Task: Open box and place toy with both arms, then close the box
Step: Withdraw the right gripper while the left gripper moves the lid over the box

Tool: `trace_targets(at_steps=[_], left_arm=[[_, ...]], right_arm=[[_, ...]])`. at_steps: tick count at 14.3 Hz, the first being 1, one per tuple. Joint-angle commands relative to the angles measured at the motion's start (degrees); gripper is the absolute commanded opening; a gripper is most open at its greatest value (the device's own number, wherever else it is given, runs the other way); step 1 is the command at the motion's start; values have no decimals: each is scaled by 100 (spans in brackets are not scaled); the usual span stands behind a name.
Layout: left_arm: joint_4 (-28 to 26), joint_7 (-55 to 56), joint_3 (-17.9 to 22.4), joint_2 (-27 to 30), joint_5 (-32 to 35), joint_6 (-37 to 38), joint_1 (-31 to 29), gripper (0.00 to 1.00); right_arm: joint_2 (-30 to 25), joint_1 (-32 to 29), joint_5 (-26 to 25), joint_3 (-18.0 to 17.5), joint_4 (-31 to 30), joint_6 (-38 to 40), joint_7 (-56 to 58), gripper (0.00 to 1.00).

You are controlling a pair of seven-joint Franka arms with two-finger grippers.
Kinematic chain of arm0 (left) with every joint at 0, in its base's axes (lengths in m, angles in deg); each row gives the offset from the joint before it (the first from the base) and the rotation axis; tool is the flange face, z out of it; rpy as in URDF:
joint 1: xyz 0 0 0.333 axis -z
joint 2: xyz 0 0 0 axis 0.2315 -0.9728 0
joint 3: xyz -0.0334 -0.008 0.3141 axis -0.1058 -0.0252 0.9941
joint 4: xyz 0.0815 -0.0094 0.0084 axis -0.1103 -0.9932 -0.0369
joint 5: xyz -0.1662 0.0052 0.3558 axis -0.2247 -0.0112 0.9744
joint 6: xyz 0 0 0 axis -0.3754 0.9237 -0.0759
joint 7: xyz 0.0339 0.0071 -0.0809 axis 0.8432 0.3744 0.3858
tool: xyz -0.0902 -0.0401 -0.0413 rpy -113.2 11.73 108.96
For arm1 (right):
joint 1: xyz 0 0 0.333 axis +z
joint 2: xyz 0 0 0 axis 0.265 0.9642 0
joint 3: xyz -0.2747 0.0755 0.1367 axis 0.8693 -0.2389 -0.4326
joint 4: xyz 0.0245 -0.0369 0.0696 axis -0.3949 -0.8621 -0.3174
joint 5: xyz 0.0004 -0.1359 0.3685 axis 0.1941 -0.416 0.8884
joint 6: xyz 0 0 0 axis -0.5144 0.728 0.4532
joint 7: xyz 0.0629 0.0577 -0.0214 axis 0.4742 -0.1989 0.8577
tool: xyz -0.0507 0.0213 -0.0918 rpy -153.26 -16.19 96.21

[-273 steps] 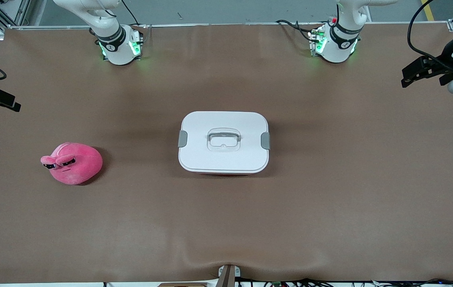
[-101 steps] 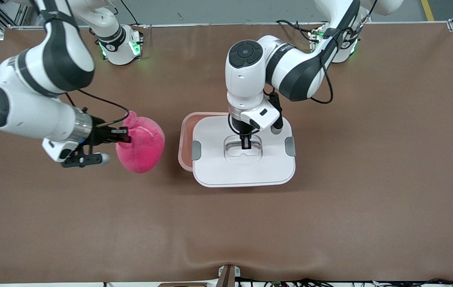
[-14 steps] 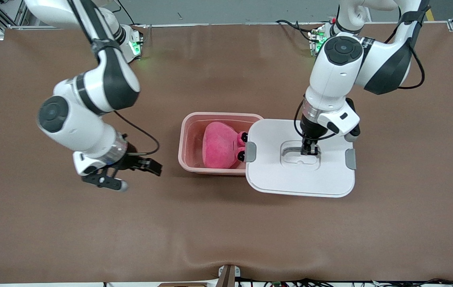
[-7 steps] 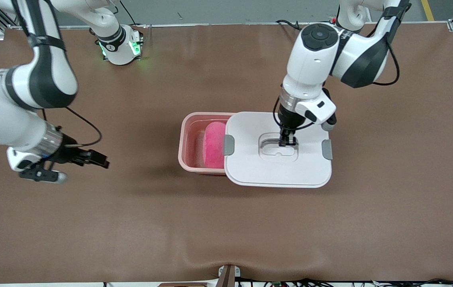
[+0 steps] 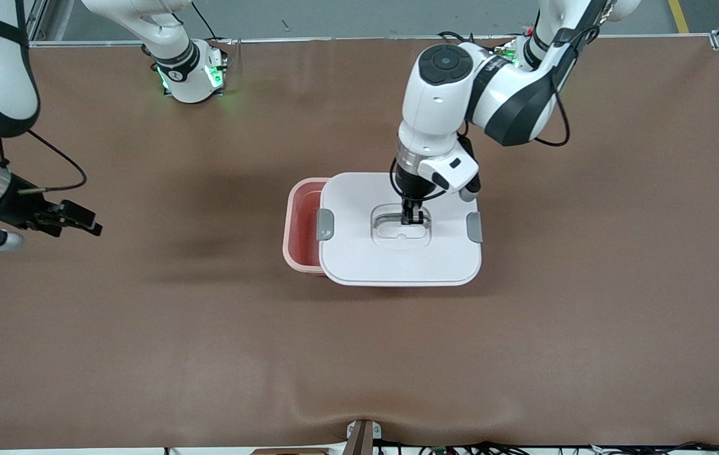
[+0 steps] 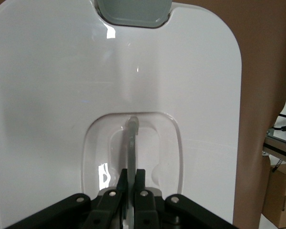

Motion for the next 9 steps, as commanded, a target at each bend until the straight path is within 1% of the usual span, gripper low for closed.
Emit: trace_targets(at_steps=[1,5,8,9], left_arm=[[186,213,38,-248,24,-14,214,0],[221,249,38,-310,24,-49,258,0],[221,284,38,-354,24,-84,267,0],[221,310,38,-389,32,-102,276,0]], right_arm=[[-385,-45,-438,-123,-190,203,-17,100],[-562,-71,-483,-115,-164,493,-17,100],[-606,-72,-483,-115,-6,1002,-429,100],[-658,-72,-483,-115,-14,1064,-457,100]])
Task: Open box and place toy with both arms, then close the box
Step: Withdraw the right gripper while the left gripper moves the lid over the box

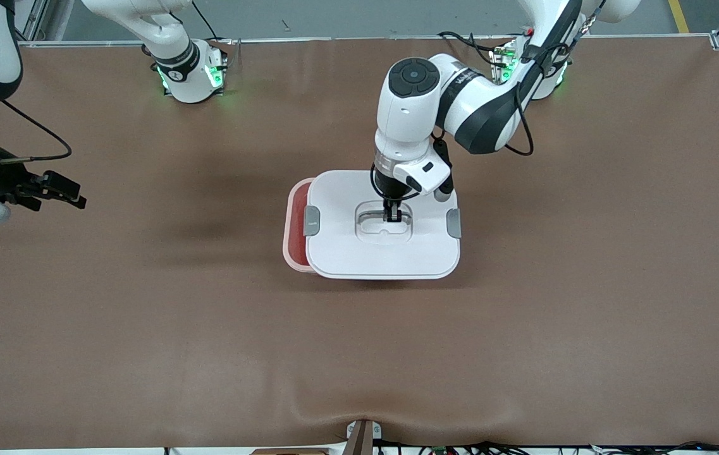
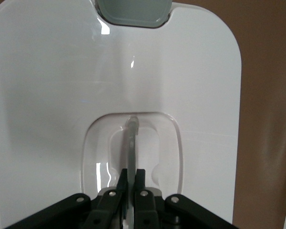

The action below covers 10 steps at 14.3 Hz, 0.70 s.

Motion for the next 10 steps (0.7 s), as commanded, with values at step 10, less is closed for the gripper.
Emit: trace_targets(at_steps=[10], left_arm=[[324,610,85,-383,58,-216,328,0]], right_arm=[[-368,-115,-482,-98,867,819,-167,100]])
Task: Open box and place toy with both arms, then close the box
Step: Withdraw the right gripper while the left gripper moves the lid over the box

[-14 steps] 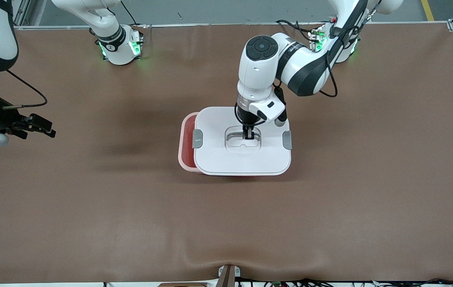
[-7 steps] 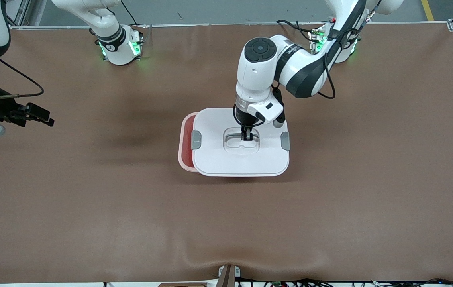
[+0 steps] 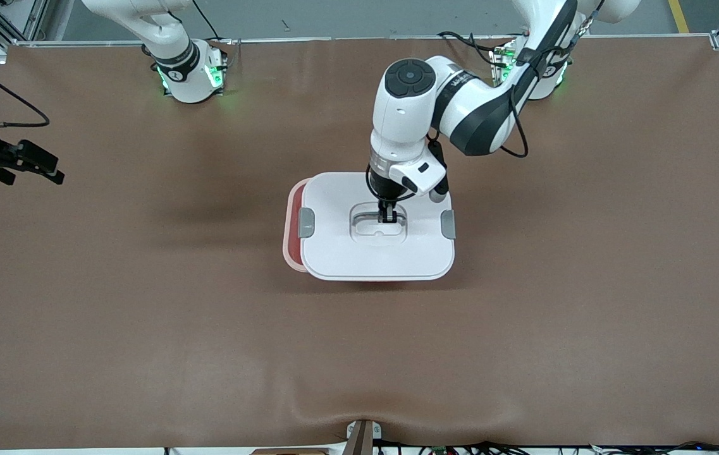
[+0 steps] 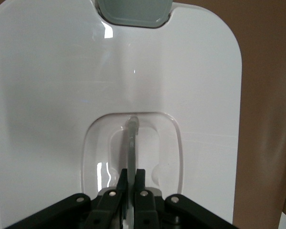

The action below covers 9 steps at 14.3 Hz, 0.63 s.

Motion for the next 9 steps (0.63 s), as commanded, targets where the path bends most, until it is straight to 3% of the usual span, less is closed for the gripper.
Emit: trace_targets(at_steps=[1,4,9], left_arm=[[350,445,91,-298,154,-102,292,0],[710,1112,82,-693,619,-103,503,0],[676,1351,74,-685,1157,-94,601,0]], right_arm=[[332,-119,-125,-93,984,681,-96,100],[642,-137,-125,-93,1602,1105,-88,100],[615,-129,-73,-85,1594,1237,-61,100]])
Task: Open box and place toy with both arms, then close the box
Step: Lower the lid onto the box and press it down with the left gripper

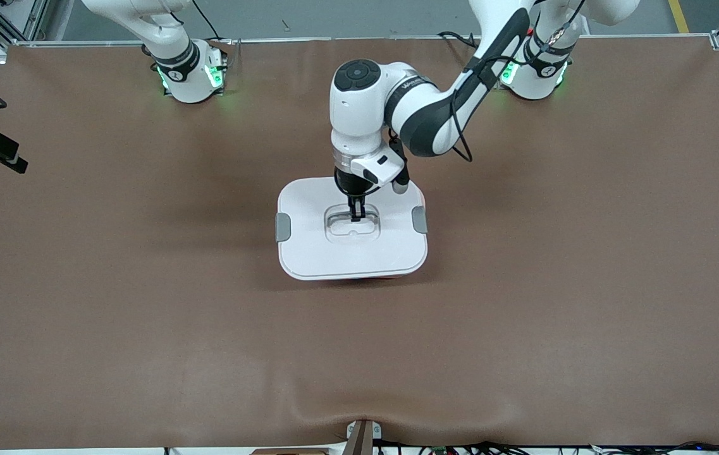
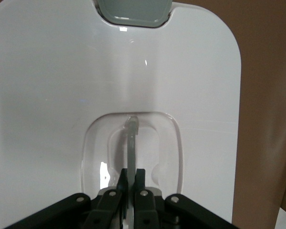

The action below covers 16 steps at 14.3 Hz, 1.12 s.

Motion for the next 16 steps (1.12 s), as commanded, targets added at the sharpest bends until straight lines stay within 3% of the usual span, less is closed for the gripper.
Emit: trace_targets(at_steps=[1,6,16], left_arm=[[114,74,60,-11,213,40,31,0],[-35,39,42,69,372,67,49,0],[-193,-5,16,16,600,58,137,0]], right_arm=[[64,-81,-69,-123,176,112,-62,100],[20,-590,-51,-598,115,165,-54,100],[20,-573,-87,-589,124,138,-53,100]])
